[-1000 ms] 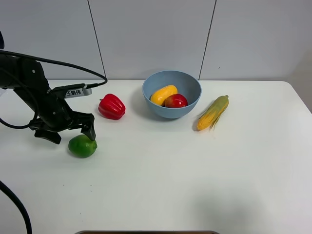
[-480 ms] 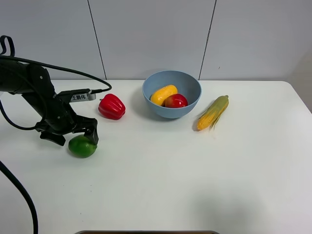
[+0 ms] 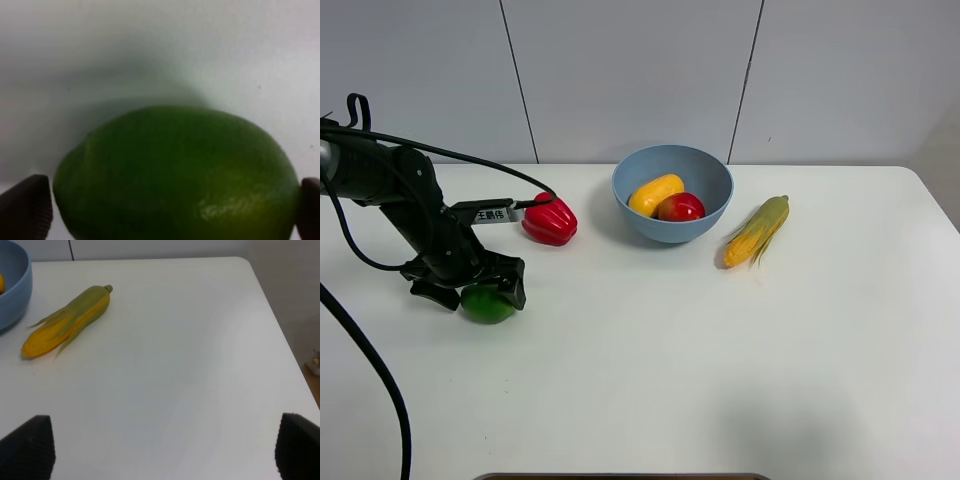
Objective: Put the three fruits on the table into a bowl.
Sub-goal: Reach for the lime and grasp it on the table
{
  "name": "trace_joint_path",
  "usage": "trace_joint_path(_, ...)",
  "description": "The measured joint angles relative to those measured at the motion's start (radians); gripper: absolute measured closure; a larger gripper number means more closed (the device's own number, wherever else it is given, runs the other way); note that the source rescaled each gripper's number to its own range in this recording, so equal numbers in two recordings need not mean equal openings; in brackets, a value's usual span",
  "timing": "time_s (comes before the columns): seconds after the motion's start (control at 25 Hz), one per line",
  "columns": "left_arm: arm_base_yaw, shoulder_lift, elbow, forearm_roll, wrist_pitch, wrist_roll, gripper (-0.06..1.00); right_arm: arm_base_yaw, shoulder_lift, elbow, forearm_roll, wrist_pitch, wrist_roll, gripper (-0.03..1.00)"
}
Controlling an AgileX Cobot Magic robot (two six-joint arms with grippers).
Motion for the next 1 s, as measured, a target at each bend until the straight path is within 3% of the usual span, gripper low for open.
trace_joint_path(0.96, 0.0, 0.055, -0.002, 0.003, -0.064, 0.072, -0.06, 0.0, 0.0, 0.0, 0.0, 0.0, 0.0, 0.27)
trace_joint_path(1.0, 0.0, 0.055, -0.002, 0.003, -0.064, 0.072, -0.02, 0.0, 0.0, 0.0, 0.0, 0.0, 0.0, 0.27)
